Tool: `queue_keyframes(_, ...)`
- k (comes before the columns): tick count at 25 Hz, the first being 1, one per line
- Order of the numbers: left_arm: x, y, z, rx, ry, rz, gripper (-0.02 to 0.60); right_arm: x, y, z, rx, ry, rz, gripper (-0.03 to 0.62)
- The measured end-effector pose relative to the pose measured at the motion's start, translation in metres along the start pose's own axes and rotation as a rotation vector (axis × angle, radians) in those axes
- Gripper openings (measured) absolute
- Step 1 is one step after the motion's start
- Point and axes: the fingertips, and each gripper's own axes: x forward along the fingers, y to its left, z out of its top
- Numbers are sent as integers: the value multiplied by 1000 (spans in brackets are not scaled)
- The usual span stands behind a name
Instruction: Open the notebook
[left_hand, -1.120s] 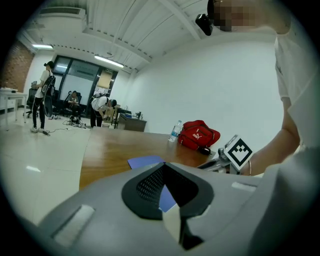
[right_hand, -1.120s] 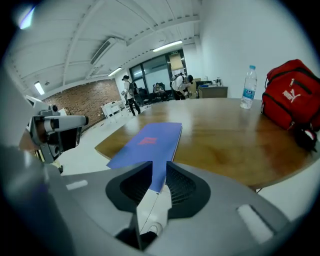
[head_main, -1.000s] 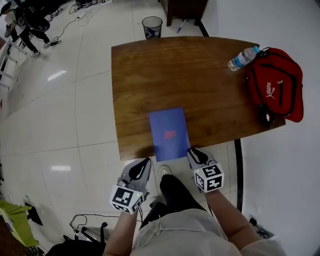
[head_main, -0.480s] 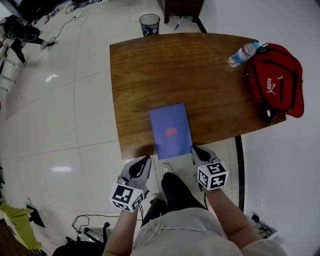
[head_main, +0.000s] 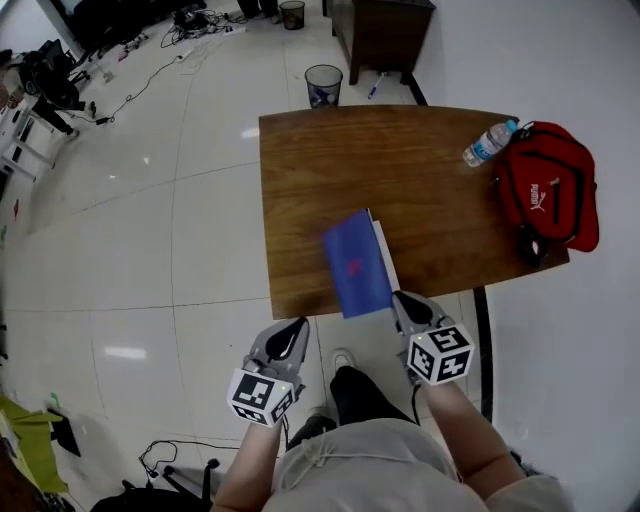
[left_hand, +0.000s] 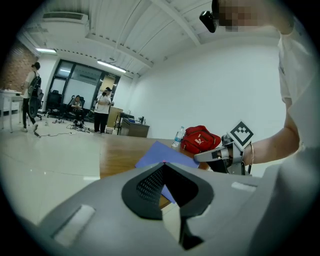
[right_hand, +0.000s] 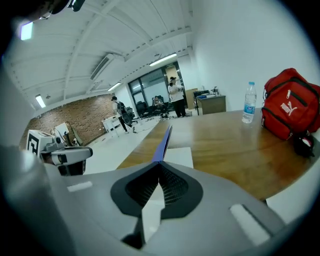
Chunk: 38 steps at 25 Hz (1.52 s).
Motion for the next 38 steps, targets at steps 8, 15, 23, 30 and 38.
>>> queue_keyframes(8, -52, 23, 12, 5, -79, 107, 5, 7, 85, 18, -76, -14, 154, 14)
queue_keyframes(15, -115, 49, -16, -67, -77, 257, 5, 38, 158, -1, -108, 66, 304, 21)
queue_keyframes(23, -156, 69, -59, -157, -46, 360, 5, 76, 196, -41, -144, 162, 356, 21)
queue_keyframes(30, -157, 78, -96, -213, -4, 383, 5, 112, 191, -92, -144, 260, 326, 8)
queue_keyframes(38, -149, 73, -113, -247, 28, 350, 5, 114, 181, -101, -82, 256, 310, 8)
